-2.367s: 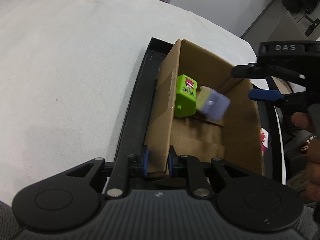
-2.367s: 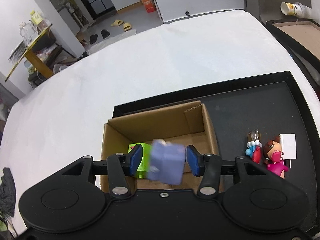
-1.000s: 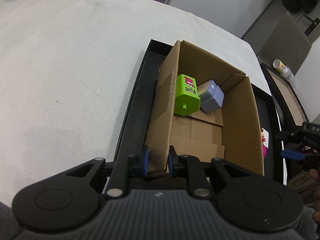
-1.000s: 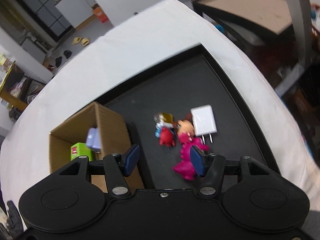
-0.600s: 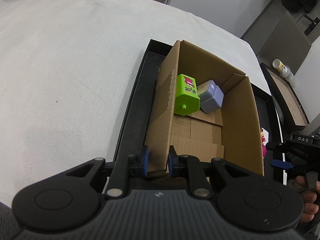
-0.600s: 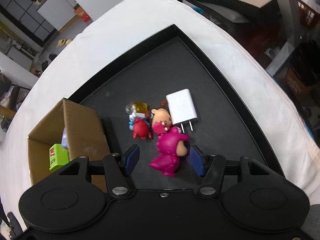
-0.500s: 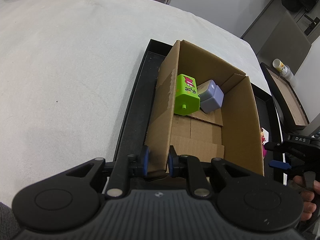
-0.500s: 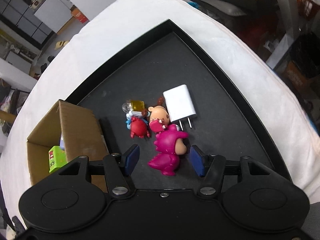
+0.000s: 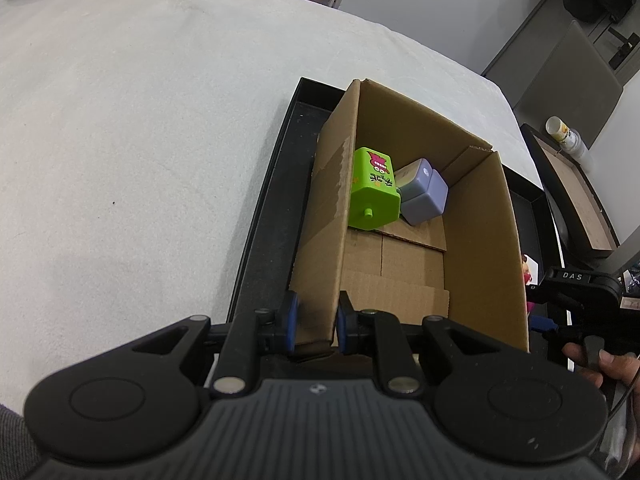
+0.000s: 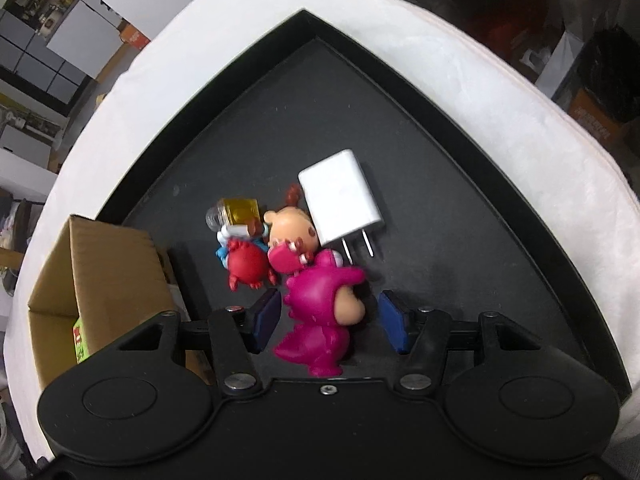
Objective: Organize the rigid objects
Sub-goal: 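Lower the right gripper onto the pink dinosaur figure and close, then carry the pink dinosaur into the box and open the right gripper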
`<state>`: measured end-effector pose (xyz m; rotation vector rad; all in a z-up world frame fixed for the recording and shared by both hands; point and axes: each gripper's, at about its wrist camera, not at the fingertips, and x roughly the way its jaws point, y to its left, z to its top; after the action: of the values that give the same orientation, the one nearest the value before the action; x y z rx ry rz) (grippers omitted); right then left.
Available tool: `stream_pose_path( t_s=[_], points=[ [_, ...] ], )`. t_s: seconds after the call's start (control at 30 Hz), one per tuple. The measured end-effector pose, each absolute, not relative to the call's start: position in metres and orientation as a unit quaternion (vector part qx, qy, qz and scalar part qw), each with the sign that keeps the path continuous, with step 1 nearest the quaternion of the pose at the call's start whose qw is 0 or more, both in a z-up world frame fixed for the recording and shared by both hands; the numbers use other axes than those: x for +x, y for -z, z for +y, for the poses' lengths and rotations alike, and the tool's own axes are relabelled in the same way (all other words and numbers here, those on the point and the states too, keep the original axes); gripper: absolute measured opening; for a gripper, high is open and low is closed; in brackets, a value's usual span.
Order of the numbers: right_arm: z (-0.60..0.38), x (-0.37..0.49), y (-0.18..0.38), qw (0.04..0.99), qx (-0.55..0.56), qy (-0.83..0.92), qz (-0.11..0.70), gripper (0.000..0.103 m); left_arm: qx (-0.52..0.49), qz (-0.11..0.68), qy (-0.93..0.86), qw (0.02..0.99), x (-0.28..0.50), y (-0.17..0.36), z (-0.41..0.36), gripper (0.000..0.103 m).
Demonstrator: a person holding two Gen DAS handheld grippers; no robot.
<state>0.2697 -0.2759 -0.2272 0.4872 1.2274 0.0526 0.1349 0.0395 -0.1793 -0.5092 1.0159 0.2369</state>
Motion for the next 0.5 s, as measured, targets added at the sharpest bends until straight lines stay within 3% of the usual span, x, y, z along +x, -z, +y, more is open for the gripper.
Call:
stream_pose_path(
  t_s=[0.03, 0.5],
  points=[
    [-0.275, 0.27, 0.227, 0.79, 0.225, -0.03, 0.569, 0.043, -0.24, 0.48, -0.112, 0.836, 0.135, 0.179, 0.04, 0.018],
    [-0.263, 0.269, 0.193, 0.808, 0.192, -0.052, 0.554, 0.043, -0.24, 0.48, -0.112, 0.836, 0.135, 0.18, 0.039, 0.018]
  ],
)
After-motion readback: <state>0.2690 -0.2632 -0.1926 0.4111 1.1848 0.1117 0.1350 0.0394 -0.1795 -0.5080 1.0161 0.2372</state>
